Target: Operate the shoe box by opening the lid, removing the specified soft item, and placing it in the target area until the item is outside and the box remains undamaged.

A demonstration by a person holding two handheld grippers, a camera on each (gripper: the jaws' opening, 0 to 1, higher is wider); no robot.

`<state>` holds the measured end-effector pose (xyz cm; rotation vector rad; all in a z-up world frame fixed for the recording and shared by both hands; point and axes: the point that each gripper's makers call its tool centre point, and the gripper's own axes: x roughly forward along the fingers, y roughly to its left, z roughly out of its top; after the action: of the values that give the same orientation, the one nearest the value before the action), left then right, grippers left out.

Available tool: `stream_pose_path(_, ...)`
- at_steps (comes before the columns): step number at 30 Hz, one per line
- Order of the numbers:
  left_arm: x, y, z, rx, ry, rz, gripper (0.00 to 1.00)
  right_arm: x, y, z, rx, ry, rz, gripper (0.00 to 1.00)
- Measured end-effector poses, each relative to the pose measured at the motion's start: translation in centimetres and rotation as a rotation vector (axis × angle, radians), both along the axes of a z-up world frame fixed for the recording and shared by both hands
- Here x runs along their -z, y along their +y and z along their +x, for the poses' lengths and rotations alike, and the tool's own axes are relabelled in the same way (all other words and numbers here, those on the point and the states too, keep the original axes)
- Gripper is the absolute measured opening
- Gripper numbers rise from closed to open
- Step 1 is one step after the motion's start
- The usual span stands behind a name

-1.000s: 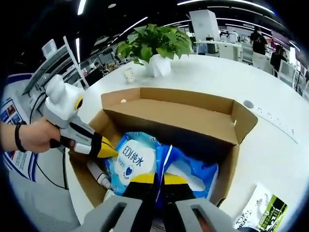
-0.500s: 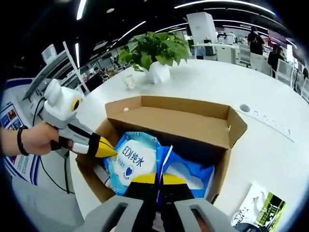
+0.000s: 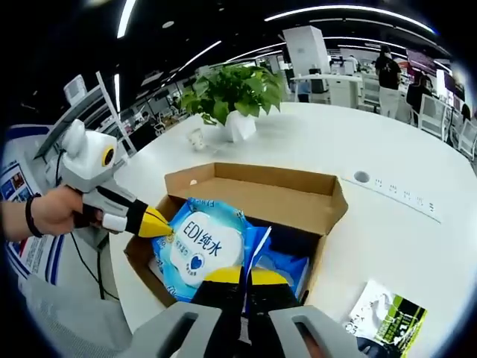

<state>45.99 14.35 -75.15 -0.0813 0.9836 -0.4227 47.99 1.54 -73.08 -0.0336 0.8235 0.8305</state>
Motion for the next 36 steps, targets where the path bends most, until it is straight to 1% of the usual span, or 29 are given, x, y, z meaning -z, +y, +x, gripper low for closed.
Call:
stream_pose_path(4, -1.0, -1.3, 0.5, 0.026, -0.021, -0.003, 0.00, -0.7, -1.4, -0.1, 0.020, -0.012, 0.003, 0.00)
stream_pose_path(9, -1.7, -3.6, 0.8, 0.059, -0.033, -0.016, 0.00, -1.3, -4.0, -0.4, 0.057, -0.021, 0.003, 0.00)
stream_pose_path(11, -1.9, -4.7, 0.9, 0.077, -0.040, -0.018, 0.00, -1.4, -4.9, -0.6, 0.074, -0.022, 0.002, 0.00)
stream_pose_path(14, -2.5, -6.8, 0.8, 0.109, -0.052, -0.023, 0.00, -1.5, -6.9, -1.0, 0.109, -0.020, 0.003, 0.00)
stream_pose_path(17, -2.6, -8.0, 1.1, 0.138, -0.059, -0.028, 0.00, -1.5, -8.8, -1.2, 0.144, -0.018, 0.007, 0.00)
stream_pose_path(18, -2.5, -8.6, 1.6, 0.150, -0.063, -0.030, 0.00, -1.5, -9.3, -1.2, 0.154, -0.017, 0.010, 0.00)
stream_pose_path(19, -2.6, -9.2, 1.7, 0.160, -0.065, -0.031, 0.00, -1.6, -10.1, -1.3, 0.167, -0.017, 0.010, 0.00)
stream_pose_path(20, -2.8, -9.8, 1.7, 0.168, -0.067, -0.032, 0.00, -1.6, -10.4, -1.3, 0.170, -0.018, 0.009, 0.00)
stream_pose_path(23, -3.3, -12.1, 1.5, 0.208, -0.076, -0.030, 0.00, -1.6, -12.4, -1.6, 0.200, -0.022, 0.003, 0.00)
stream_pose_path(28, -4.0, -15.1, 1.5, 0.255, -0.083, -0.033, 0.00, -1.7, -15.2, -1.8, 0.243, -0.023, 0.002, 0.00)
stream_pose_path(29, -4.2, -15.9, 1.6, 0.263, -0.085, -0.037, 0.00, -1.7, -16.2, -1.6, 0.255, -0.022, 0.000, 0.00)
stream_pose_path(30, -4.3, -16.0, 1.6, 0.266, -0.085, -0.037, 0.00, -1.7, -16.3, -1.6, 0.257, -0.023, 0.000, 0.00)
stream_pose_path(32, -4.5, -17.6, 1.6, 0.290, -0.086, -0.040, 0.00, -1.7, -17.8, -1.9, 0.278, -0.022, -0.001, 0.00)
stream_pose_path(36, -4.6, -19.3, 1.2, 0.316, -0.085, -0.038, 0.00, -1.6, -19.3, -2.1, 0.297, -0.019, -0.005, 0.00)
